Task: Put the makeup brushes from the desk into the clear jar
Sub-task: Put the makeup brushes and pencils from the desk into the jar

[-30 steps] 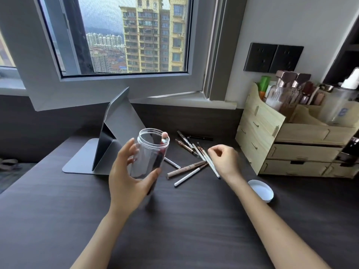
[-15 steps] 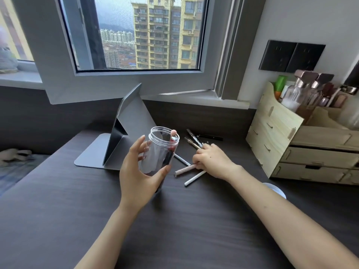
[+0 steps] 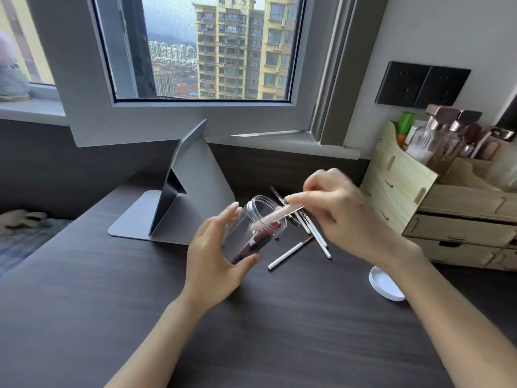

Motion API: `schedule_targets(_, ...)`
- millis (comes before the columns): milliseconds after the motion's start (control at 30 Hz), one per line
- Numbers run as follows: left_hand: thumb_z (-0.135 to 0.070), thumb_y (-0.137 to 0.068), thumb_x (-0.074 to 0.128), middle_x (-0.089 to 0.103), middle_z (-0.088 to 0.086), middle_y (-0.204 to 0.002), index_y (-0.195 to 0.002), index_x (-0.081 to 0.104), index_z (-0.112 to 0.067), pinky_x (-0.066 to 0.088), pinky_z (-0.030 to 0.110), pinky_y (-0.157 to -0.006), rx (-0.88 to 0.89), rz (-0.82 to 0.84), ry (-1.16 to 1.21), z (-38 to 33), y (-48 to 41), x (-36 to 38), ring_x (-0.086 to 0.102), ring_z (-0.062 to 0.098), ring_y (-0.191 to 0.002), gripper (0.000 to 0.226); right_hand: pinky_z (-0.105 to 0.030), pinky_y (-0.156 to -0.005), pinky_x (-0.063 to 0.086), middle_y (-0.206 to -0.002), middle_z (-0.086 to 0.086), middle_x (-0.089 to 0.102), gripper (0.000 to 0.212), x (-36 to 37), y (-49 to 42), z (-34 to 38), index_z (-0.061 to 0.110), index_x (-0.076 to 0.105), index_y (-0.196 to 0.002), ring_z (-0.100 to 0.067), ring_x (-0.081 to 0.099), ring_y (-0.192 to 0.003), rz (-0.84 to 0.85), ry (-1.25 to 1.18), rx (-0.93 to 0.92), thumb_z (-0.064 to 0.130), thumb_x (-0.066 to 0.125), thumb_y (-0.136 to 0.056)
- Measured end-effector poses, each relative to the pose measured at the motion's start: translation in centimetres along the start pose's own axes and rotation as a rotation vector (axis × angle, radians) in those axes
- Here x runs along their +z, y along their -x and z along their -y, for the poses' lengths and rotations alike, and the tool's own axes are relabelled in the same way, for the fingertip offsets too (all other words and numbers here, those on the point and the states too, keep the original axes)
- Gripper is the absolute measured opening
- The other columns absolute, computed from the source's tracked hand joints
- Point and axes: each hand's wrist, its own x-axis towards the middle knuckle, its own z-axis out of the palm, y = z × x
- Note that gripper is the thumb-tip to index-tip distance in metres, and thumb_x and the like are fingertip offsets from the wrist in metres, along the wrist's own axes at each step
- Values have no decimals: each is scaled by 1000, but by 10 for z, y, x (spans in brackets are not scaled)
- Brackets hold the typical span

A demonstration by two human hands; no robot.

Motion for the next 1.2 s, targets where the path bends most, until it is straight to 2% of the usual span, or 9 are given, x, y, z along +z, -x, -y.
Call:
schedule_targets(100,-25,-55,85,56,-5,-119,-130,50,-13,35,5,-95,23,28,-11,-4,1,0,50,0,-105,84,-27,-79,46,-94,-8,64,31,5,-5,21,3,69,-106,-23,54,-89,231,-110,-29,-12,56,-82)
schedule_targets(233,-21,-54,90,57,-5,-118,-131,48,-13,39,9,-93,9,14,11,-4,2,-1,53,3,-105,88,-19,-78,45,-92,4,62,19,12,-9,31,8,63,-102,-13,59,-87,268,-310,109,-2,56,-87)
schedule_targets(433,-20,-55,88,60,-8,-115,-129,42,-30,47,23,-93,-111,-111,133,-6,-3,-6,60,15,-108,88,-18,-67,50,-79,4,70,21,33,-15,1,21,68,-88,-7,65,-71,-225,-635,390,7,53,-89)
schedule_targets(500,-23,-55,84,59,-14,-112,-127,41,-36,46,26,-94,-178,-159,204,-5,-5,-8,60,15,-107,85,-27,-71,50,-82,-2,73,17,64,-16,-14,18,71,-88,-16,67,-76,-221,-452,575,10,55,-88)
schedule_targets(700,-30,-56,81,60,4,-120,-133,43,-18,47,27,-96,-334,-236,389,3,-9,-16,59,13,-107,87,-37,-85,46,-116,-13,61,41,150,-16,-27,8,66,-107,-32,55,-113,403,163,608,43,49,-91)
schedule_targets(900,-10,-62,86,59,4,-124,-133,42,-20,47,32,-100,-373,-243,362,8,-9,-16,59,8,-108,84,-35,-83,48,-117,-12,62,31,161,-18,-29,7,65,-107,-32,57,-111,339,241,601,27,45,-95)
schedule_targets(1033,-11,-61,86,59,-2,-119,-133,43,-21,47,36,-101,-357,-234,349,8,-8,-15,59,8,-107,84,-31,-78,47,-101,-12,70,22,127,-10,-29,8,64,-98,-30,63,-96,145,-124,791,21,46,-94)
schedule_targets(1133,-11,-59,87,58,-16,-112,-130,44,-25,45,27,-98,-304,-212,298,6,-6,-12,57,1,-105,84,-15,-55,50,-81,-8,71,13,86,-4,-14,10,56,-93,-14,66,-66,-169,-838,871,13,44,-97)
schedule_targets(1200,-11,-58,88,56,-21,-112,-128,42,-33,45,22,-96,-251,-182,248,2,-4,-10,57,1,-106,86,-15,-60,55,-82,-5,74,16,58,-2,0,10,54,-91,-11,72,-68,-332,-1161,811,15,42,-99)
